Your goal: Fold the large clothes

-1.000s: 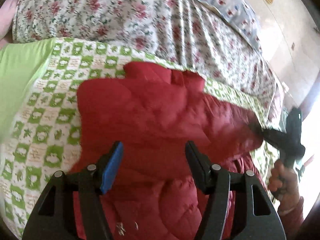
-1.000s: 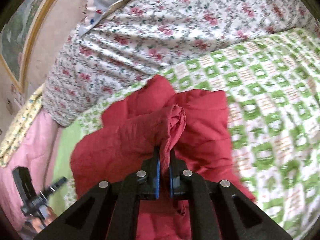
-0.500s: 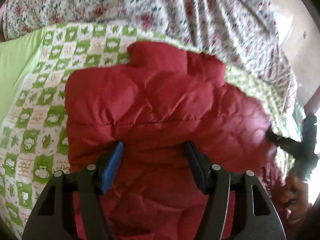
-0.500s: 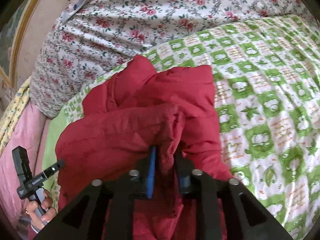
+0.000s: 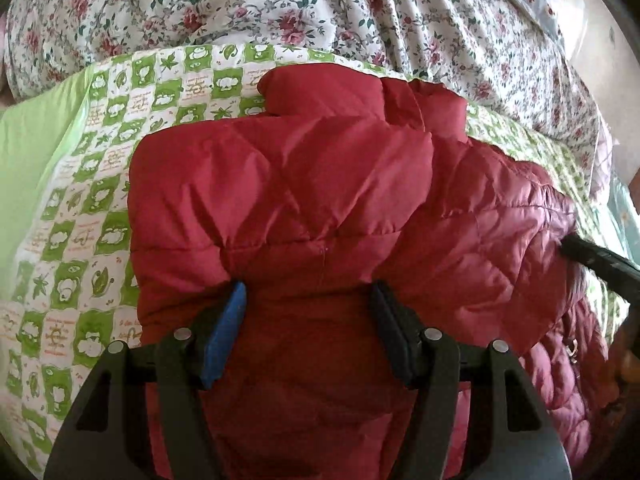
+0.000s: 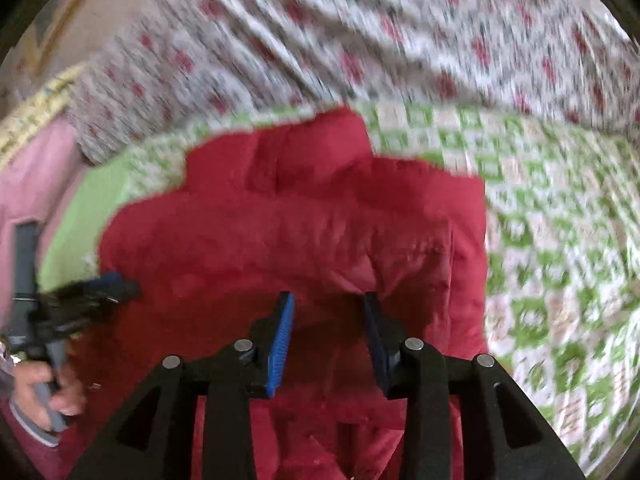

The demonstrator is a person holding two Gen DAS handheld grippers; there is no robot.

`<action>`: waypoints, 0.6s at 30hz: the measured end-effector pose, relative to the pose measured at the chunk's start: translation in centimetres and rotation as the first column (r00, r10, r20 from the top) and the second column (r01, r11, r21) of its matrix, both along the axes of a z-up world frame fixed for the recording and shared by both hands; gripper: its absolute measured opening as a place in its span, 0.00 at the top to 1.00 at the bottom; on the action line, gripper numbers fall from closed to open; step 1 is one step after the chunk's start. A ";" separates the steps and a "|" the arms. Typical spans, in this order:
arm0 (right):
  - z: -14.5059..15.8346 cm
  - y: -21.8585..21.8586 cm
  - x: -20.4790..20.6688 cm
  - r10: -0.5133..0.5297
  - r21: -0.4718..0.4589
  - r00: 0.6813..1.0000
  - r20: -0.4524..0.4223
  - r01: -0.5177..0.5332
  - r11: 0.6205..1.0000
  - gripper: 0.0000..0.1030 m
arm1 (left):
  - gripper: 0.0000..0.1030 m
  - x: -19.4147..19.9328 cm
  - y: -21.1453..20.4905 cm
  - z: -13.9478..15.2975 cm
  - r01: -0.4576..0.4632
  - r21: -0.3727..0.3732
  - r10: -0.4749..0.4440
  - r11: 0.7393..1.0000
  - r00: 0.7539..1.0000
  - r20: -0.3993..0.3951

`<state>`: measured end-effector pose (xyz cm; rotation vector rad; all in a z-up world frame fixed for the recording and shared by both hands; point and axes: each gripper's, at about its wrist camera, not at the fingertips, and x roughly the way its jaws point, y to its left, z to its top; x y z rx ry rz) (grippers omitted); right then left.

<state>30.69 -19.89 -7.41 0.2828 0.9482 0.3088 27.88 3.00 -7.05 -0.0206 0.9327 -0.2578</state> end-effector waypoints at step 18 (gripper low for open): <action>-4.3 -0.6 1.3 -0.038 0.011 0.998 -0.058 0.039 0.999 0.68 | 0.39 -0.8 0.0 2.4 0.002 -0.067 -0.001 0.998 1.000 0.019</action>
